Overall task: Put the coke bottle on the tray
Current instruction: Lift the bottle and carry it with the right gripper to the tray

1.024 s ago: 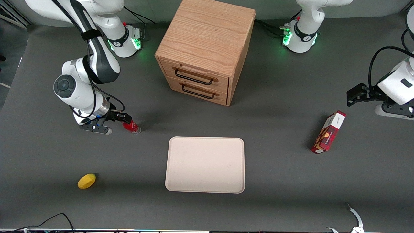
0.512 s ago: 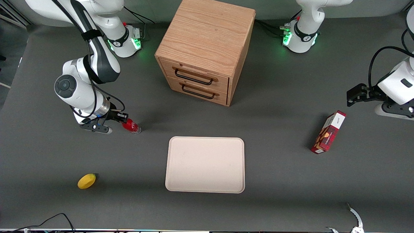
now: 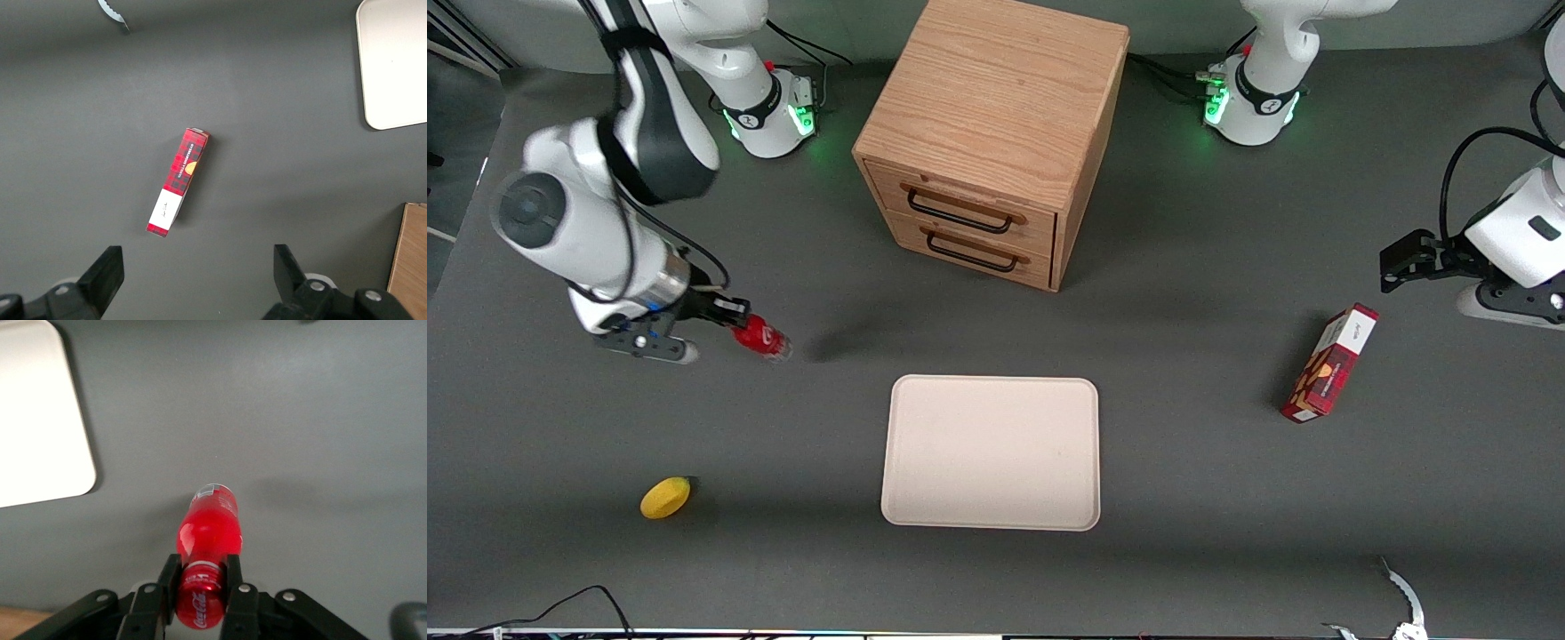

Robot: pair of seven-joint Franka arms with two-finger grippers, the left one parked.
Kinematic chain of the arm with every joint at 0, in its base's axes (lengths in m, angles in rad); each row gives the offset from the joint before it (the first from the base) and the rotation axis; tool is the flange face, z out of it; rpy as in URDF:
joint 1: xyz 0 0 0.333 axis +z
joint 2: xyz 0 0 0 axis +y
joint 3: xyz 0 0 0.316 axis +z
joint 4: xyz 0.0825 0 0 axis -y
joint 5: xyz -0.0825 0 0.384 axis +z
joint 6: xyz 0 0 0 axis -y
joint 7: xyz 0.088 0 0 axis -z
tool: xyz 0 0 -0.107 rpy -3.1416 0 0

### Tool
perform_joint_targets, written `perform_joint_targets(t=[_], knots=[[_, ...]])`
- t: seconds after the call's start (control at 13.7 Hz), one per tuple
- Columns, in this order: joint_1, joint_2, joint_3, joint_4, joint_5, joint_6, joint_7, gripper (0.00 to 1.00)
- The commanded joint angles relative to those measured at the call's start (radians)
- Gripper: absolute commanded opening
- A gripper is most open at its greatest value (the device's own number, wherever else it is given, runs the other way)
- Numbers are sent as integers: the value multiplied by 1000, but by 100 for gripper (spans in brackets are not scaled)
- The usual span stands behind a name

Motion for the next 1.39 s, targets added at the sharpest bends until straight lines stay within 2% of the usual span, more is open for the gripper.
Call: perform_joint_targets(t=[0.0,0.29,0.44,0.59,0.95,1.32], knots=[[1,48,-5,289,-8,-231,-35,0],[33,247,5,743,3,-501,15,0],[44,373,64,902,1,-511,126,0],[72,488,97,1002,-3,-444,258,0],[136,662,95,1008,-54,-145,447,0],[198,837,97,1005,-169,90,609,0]])
